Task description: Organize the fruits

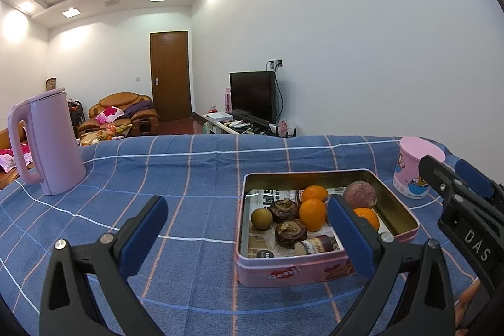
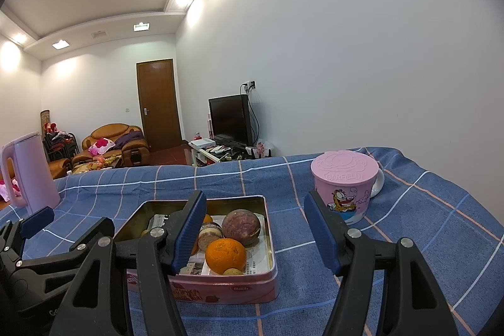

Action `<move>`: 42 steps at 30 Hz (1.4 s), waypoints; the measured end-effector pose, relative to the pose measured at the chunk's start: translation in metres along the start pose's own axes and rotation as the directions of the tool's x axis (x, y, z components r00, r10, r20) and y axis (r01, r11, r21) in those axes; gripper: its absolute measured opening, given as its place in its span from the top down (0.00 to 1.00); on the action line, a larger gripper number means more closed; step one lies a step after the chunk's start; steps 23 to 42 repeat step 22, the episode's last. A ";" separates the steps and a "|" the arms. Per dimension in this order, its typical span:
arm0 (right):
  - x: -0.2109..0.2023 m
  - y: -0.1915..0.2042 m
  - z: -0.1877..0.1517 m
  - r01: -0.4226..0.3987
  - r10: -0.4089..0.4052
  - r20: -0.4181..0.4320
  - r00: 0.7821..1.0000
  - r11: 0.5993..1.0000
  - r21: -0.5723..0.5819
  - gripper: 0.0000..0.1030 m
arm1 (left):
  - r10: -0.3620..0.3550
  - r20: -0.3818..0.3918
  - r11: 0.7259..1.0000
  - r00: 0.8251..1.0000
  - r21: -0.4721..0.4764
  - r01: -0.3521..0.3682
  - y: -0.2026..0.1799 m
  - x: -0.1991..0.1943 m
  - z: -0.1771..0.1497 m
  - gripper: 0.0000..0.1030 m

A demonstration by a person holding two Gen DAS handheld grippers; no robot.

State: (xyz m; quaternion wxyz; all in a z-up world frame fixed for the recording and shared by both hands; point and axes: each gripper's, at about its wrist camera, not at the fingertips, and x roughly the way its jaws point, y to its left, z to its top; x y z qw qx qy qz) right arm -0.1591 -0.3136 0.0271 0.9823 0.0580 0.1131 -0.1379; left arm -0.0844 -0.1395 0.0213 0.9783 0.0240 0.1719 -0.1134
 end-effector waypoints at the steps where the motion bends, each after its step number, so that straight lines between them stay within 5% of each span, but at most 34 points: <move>1: 0.000 0.000 0.000 0.000 0.000 -0.001 1.000 1.000 0.000 0.36 | 0.002 -0.001 1.000 1.000 -0.001 -0.002 0.000 0.000 0.000 0.00; 42: 0.000 0.001 -0.002 0.004 -0.004 -0.008 1.000 1.000 -0.006 0.35 | -0.013 -0.014 1.000 1.000 -0.003 0.013 -0.004 0.002 -0.002 0.00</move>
